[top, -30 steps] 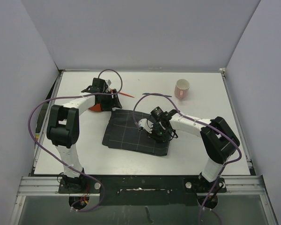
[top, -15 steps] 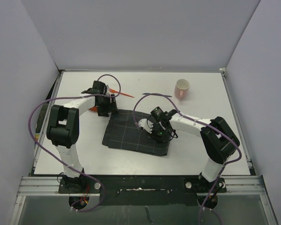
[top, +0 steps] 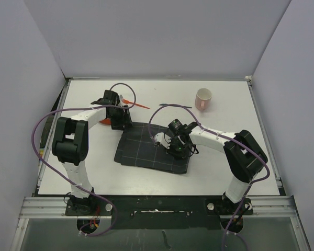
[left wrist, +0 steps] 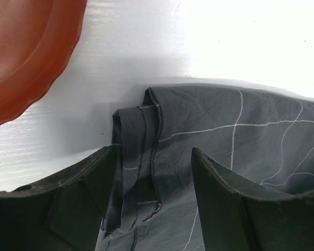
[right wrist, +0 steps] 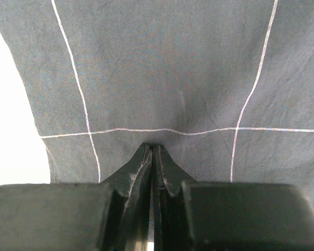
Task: Set the dinner table for one person
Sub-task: Flatten out the napkin at the center of the board.
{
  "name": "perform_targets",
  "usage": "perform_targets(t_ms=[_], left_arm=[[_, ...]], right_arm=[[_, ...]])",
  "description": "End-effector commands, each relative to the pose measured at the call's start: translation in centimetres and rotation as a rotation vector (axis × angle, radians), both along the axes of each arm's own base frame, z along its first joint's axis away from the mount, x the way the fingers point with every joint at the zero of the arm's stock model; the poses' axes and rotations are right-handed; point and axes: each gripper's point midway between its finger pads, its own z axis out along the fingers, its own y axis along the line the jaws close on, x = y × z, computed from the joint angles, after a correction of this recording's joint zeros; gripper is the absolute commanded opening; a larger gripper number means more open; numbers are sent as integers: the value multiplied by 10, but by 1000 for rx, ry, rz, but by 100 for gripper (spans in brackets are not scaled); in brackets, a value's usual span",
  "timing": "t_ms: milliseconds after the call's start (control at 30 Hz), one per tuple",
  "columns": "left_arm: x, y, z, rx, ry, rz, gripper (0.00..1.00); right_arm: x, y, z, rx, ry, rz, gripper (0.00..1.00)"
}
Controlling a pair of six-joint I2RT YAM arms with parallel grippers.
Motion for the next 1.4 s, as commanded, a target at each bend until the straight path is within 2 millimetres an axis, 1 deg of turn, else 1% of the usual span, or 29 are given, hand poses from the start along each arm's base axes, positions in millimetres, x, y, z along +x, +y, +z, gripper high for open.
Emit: perform_targets(t_ms=[0, 67, 100, 133, 333, 533, 633, 733, 833, 900, 933, 967, 1000, 1033, 1100, 1167, 1233, 1267, 1300, 1367], left_arm=[[19, -11, 13, -49, -64, -24, 49], [21, -12, 17, -54, -70, -34, 23], [22, -13, 18, -54, -70, -39, 8], [23, -13, 20, -53, -74, -41, 0], [26, -14, 19, -45, -74, -60, 0], [41, -13, 27, -12, -108, -101, 0], [48, -8, 25, 30, -115, -109, 0], [56, 5, 25, 101, -127, -88, 0], [65, 31, 31, 199, -153, 11, 0], [70, 44, 36, 196, -167, 69, 0], [72, 44, 38, 169, -170, 79, 13], [73, 44, 38, 145, -168, 82, 64], [74, 43, 38, 135, -166, 82, 94], [75, 42, 39, 134, -166, 80, 97], [76, 40, 42, 130, -180, 68, 98], [77, 40, 49, 133, -209, 66, 98], [79, 39, 68, 122, -260, 64, 98], [80, 36, 79, 105, -288, 55, 98], [78, 30, 93, 82, -315, 42, 98], [69, 11, 126, 41, -371, -5, 98]], right_arm=[[-6, 5, -10, 4, 39, 28, 0], [-6, 5, -10, 3, 39, 29, 0], [-6, 5, -11, 3, 39, 30, 0], [-6, 5, -11, 2, 42, 30, 0], [-7, 6, -10, 6, 47, 30, 0], [-11, 6, -11, 7, 64, 34, 0], [-11, 6, -12, 5, 68, 35, 0], [-12, 6, -14, 2, 76, 35, 0], [-13, 6, -14, 2, 80, 35, 0], [-13, 7, -15, 3, 84, 37, 0], [-14, 7, -15, 2, 86, 39, 0], [-14, 7, -15, 0, 86, 42, 0], [-15, 7, -15, -1, 89, 42, 0], [-15, 8, -16, 0, 90, 44, 0], [-16, 9, -15, 2, 90, 50, 0], [-16, 9, -14, 2, 89, 51, 0], [-14, 9, -13, 3, 82, 52, 0], [-13, 9, -12, 1, 72, 52, 0], [-8, 9, -10, -1, 49, 46, 0], [7, 7, -2, -9, -32, 24, 0]])
